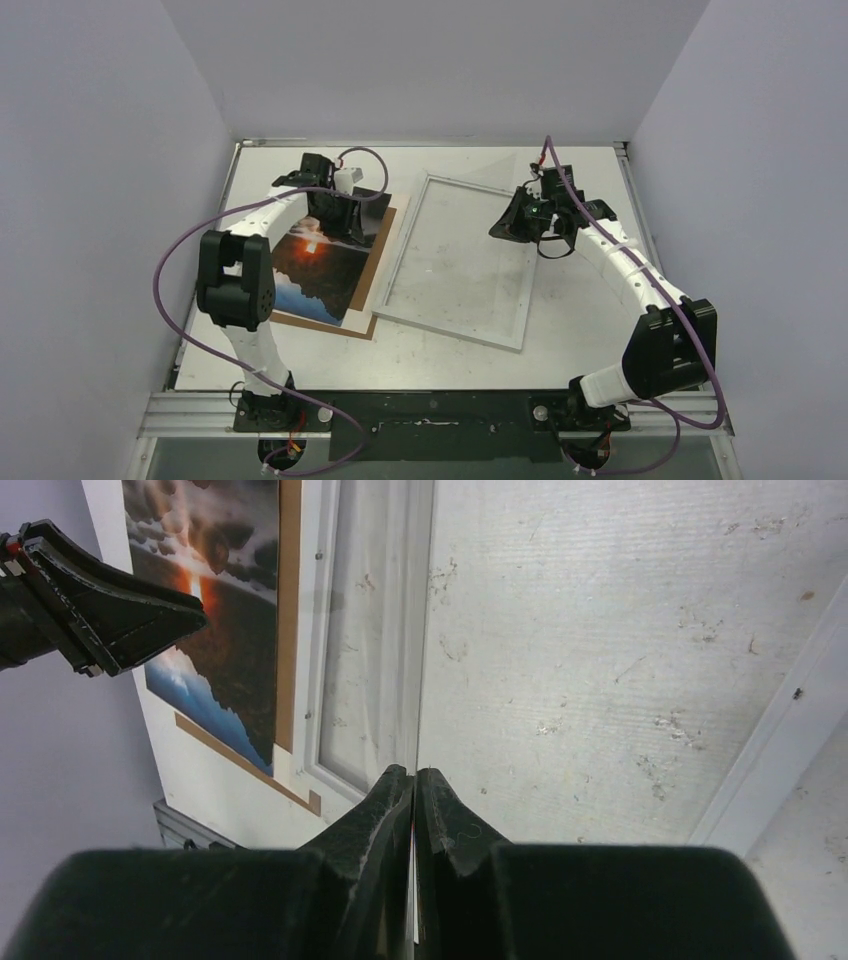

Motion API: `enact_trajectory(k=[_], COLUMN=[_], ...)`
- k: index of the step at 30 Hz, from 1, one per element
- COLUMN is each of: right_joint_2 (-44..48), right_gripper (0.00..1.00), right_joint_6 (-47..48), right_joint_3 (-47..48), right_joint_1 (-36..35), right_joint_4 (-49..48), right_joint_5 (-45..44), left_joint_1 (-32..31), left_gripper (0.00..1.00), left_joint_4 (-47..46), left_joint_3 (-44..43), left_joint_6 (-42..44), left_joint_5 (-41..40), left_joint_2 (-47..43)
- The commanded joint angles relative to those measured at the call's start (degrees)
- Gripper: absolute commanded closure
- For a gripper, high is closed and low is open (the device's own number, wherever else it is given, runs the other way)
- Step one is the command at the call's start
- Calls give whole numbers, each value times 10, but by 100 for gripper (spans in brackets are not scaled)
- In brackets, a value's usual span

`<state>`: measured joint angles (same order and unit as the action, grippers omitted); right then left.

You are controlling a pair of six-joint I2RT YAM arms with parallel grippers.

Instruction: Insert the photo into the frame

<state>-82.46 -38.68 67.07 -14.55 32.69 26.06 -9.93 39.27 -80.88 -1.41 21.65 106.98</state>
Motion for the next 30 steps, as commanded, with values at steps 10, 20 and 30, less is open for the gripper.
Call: enact_trajectory(k=[10,20,30], right_joint_2=[-5,-9,-11], right_gripper=[95,95,95], right_joint_6=[70,68,83], right_joint_3=[5,-36,-47], right_joint_1=[8,14,23], right_joint_4=[-18,-46,-57], right_joint_5=[-82,-105,-102], left_joint_1=[-51,-79,-101], left_gripper=[66,70,72], left_joint_4=[-18,-14,-19], left_joint_3=[-24,-32,-21], left_joint_6=[-4,-7,-6], left_joint_5=[-2,0,-14], left_joint_2=[47,64,67])
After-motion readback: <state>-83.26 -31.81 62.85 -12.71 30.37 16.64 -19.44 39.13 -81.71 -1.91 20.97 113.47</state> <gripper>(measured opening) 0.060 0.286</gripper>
